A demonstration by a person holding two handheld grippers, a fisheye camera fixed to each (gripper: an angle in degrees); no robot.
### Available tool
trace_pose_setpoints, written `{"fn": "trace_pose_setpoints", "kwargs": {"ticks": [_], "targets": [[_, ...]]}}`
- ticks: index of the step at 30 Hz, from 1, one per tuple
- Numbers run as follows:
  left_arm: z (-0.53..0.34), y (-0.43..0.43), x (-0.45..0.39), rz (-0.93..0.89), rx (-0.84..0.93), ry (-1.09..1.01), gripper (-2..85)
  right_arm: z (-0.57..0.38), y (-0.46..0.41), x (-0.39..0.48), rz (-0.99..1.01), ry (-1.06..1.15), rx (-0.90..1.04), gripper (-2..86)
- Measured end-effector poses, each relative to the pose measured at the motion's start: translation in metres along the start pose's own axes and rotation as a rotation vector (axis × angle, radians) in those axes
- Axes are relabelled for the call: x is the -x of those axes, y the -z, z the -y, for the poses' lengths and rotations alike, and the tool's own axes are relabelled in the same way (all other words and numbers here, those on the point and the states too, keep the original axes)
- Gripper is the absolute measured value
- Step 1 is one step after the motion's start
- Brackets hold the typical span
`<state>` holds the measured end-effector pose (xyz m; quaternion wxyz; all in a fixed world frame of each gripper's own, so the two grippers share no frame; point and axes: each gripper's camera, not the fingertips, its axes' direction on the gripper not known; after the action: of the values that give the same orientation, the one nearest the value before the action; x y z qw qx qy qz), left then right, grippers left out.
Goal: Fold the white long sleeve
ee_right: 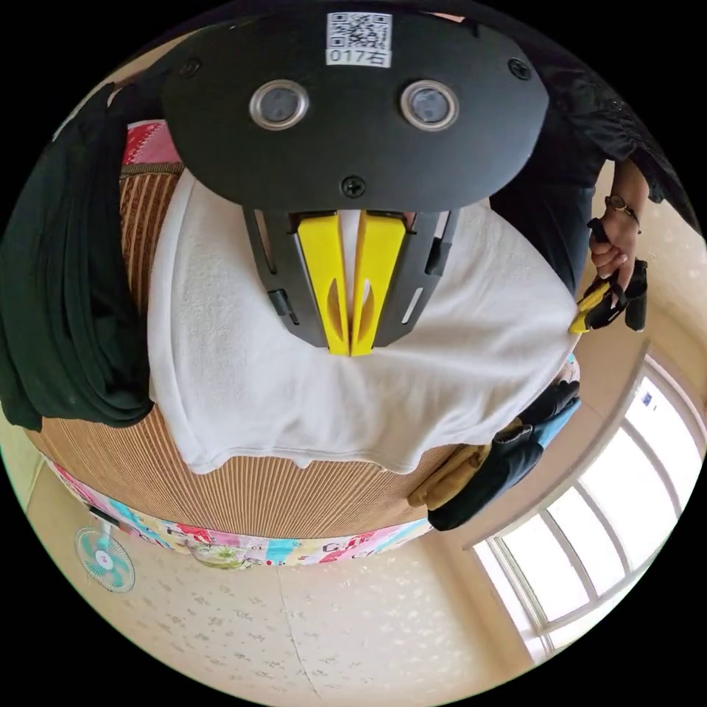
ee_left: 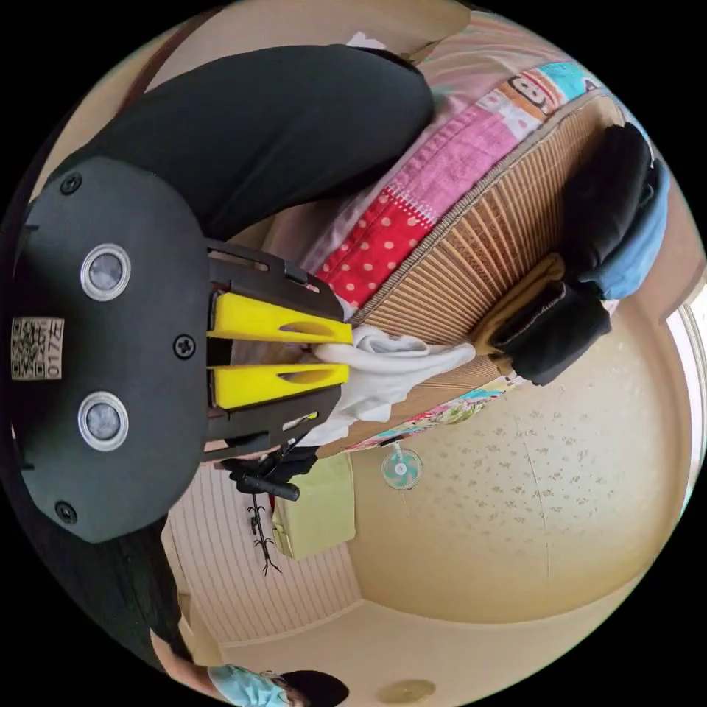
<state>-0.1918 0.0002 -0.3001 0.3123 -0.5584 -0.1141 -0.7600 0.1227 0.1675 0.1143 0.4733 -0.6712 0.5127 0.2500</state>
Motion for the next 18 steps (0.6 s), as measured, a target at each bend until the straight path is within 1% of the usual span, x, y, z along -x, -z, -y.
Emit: {"fn": "trace_pose_setpoints", "kwargs": {"ticks": [1, 2, 4, 5, 6, 7, 9, 10, 11, 12, 13, 15, 16, 17, 18], "targets": [[-0.005, -0.001, -0.005, 0.061, 0.011, -0.043, 5.4, 0.002, 0.0, -0.007, 0.044, -0.027, -0.001, 0.6], [-0.008, -0.003, -0.004, 0.071, 0.016, -0.037, 5.6, 0.003, 0.0, -0.009, 0.058, -0.033, 0.0, 0.6], [-0.021, -0.011, 0.017, 0.001, 0.0, 0.121, 9.9, 0.008, 0.008, -0.004, 0.065, -0.06, -0.003, 0.6], [-0.025, -0.013, 0.023, -0.035, -0.01, 0.154, 11.7, 0.009, 0.014, 0.003, 0.056, -0.047, -0.03, 0.6], [-0.032, -0.019, 0.034, -0.112, -0.03, 0.188, 13.8, 0.008, 0.029, 0.024, 0.053, 0.035, -0.124, 0.6], [-0.037, -0.024, 0.041, -0.152, -0.045, 0.193, 14.2, 0.006, 0.04, 0.048, 0.066, 0.115, -0.226, 0.5], [-0.042, -0.026, 0.047, -0.147, -0.047, 0.23, 10.2, 0.006, 0.037, 0.075, 0.073, 0.168, -0.296, 0.5], [-0.042, -0.023, 0.043, -0.166, -0.06, 0.214, 7.7, 0.011, 0.017, 0.089, 0.031, 0.206, -0.234, 0.5], [-0.04, -0.02, 0.038, -0.176, -0.066, 0.182, 6.5, 0.015, 0.0, 0.095, -0.012, 0.226, -0.161, 0.5], [-0.034, -0.015, 0.021, -0.159, -0.074, 0.097, 6.3, 0.021, -0.05, 0.103, -0.125, 0.258, 0.067, 0.5], [-0.028, -0.013, -0.006, -0.114, -0.07, -0.026, 6.1, 0.015, -0.061, 0.107, -0.163, 0.298, -0.002, 0.5], [-0.023, -0.018, -0.049, -0.087, -0.065, -0.177, 5.6, 0.015, -0.058, 0.107, -0.18, 0.291, 0.003, 0.5], [-0.021, -0.027, -0.079, -0.127, -0.058, -0.262, 5.3, 0.017, -0.05, 0.101, -0.148, 0.275, 0.014, 0.5], [-0.02, -0.032, -0.094, -0.156, -0.049, -0.305, 5.3, 0.017, -0.044, 0.094, -0.12, 0.244, 0.016, 0.5], [-0.02, -0.046, -0.124, -0.215, -0.023, -0.397, 5.2, 0.014, -0.028, 0.075, -0.059, 0.153, -0.01, 0.5]]}}
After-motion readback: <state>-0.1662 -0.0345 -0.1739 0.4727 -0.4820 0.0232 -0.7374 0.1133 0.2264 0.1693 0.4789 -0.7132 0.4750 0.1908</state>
